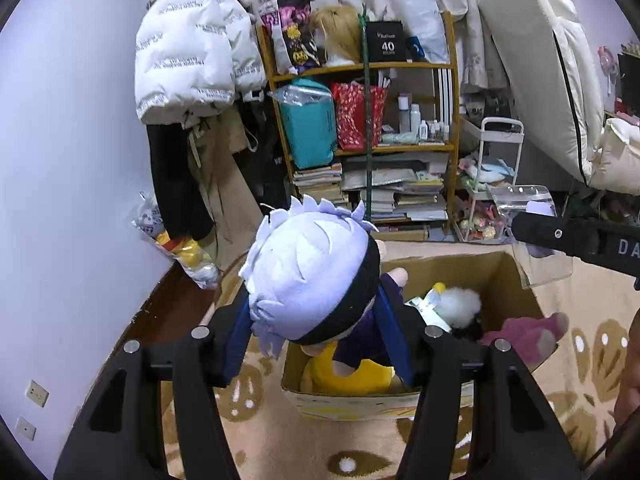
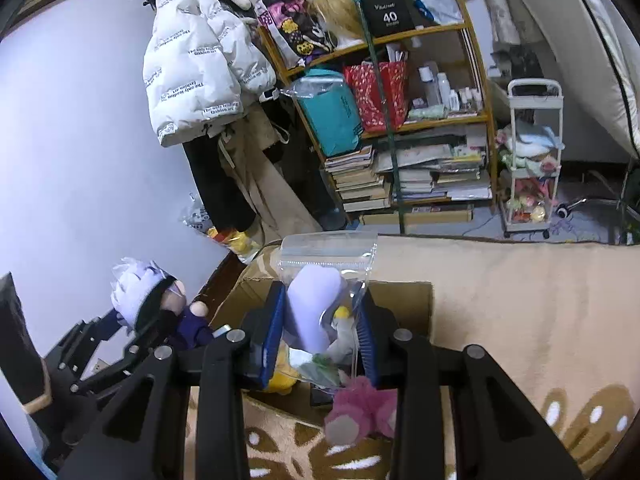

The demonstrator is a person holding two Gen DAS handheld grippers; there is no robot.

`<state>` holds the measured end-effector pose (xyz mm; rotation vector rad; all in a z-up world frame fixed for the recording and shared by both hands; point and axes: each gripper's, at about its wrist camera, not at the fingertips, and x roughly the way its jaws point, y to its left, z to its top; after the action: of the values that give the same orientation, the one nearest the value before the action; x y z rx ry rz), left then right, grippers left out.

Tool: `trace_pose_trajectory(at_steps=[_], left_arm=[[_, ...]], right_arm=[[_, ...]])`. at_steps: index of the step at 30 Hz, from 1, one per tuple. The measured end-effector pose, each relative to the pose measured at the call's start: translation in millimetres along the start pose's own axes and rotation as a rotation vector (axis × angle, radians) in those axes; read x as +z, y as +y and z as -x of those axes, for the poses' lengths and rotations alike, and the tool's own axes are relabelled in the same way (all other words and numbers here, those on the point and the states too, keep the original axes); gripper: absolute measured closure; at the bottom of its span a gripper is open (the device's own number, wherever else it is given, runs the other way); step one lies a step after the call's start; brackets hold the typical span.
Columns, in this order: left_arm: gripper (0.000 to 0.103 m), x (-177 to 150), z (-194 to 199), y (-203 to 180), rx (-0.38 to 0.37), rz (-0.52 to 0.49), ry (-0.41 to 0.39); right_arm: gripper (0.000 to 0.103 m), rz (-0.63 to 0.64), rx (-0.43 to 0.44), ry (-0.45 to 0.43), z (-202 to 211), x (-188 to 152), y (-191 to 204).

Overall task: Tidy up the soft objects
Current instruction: 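Lift the doll plush with the left tool while the right tool lifts the zip bag over the box, then release the doll plush and zip bag into the box, opening both tools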

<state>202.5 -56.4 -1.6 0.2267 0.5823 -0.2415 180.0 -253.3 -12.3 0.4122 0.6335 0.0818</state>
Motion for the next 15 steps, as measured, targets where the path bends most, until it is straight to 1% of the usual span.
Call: trace_pose_trajectory(at_steps=[2,4,5,8,10,12,15], left_arm=[[0.045,-4,-10,0,-0.011,0.010,0.021],[0.044,-8,-18,0,-0.022,0.025,0.041],[0.042,-9,-21,0,-0.021,0.030,0.051],[0.041,-14,-29,-1,-0.011,0.030,0.086],[0.041,-17,-31,0,-0.006,0.011,0.089],[0.037,-17,-30,1,0.000,0.005,0.083],[0.034,-18,-23,5,0.000,0.029,0.078]], right_arm=[[0.066,0.006,0.010,0.023,-7,-4,1],[0.065,0.033,0.002,0.056,-18,-11,6],[0.064,0.042,-0.005,0.068,-21,-13,7],[0.064,0.057,-0.013,0.108,-33,-22,9],[0.064,0.052,-0.003,0.121,-37,-27,8],[0.064,0.049,-0.004,0.124,-36,-29,6],[0.061,0.061,-0.024,0.116,-29,-29,7]])
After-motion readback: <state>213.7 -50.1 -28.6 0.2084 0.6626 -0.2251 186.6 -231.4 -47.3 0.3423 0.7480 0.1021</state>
